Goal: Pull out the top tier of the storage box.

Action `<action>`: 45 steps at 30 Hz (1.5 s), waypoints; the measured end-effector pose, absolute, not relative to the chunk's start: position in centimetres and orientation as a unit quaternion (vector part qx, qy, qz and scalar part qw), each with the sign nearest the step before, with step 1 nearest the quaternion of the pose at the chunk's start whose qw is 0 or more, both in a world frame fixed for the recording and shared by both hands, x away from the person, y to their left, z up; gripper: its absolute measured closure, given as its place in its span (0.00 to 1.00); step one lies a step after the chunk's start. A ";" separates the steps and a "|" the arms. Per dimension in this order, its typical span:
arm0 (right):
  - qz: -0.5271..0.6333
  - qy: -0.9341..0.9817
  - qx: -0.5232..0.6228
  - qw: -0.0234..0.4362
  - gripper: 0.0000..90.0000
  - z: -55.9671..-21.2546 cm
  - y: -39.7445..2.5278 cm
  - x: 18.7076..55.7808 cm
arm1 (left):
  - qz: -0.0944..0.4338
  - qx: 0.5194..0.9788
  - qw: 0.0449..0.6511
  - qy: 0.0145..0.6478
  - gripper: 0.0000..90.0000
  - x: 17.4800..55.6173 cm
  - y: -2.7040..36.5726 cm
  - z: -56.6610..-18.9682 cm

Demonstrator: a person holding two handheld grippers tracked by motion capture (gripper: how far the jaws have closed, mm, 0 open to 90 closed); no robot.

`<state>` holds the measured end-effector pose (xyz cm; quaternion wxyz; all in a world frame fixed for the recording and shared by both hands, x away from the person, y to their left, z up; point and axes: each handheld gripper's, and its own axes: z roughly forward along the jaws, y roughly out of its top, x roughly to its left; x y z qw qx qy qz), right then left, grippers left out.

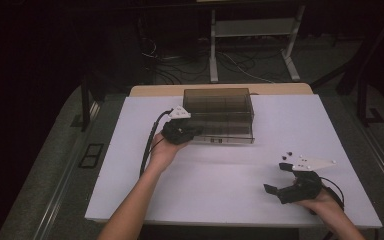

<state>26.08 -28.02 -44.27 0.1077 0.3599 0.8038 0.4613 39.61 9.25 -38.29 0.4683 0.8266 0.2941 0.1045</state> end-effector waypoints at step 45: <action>0.460 0.805 0.358 0.108 0.01 -44.3 -28.0 26.0 | 0.096 0.827 0.480 0.278 0.91 38.4 9.1 -38.1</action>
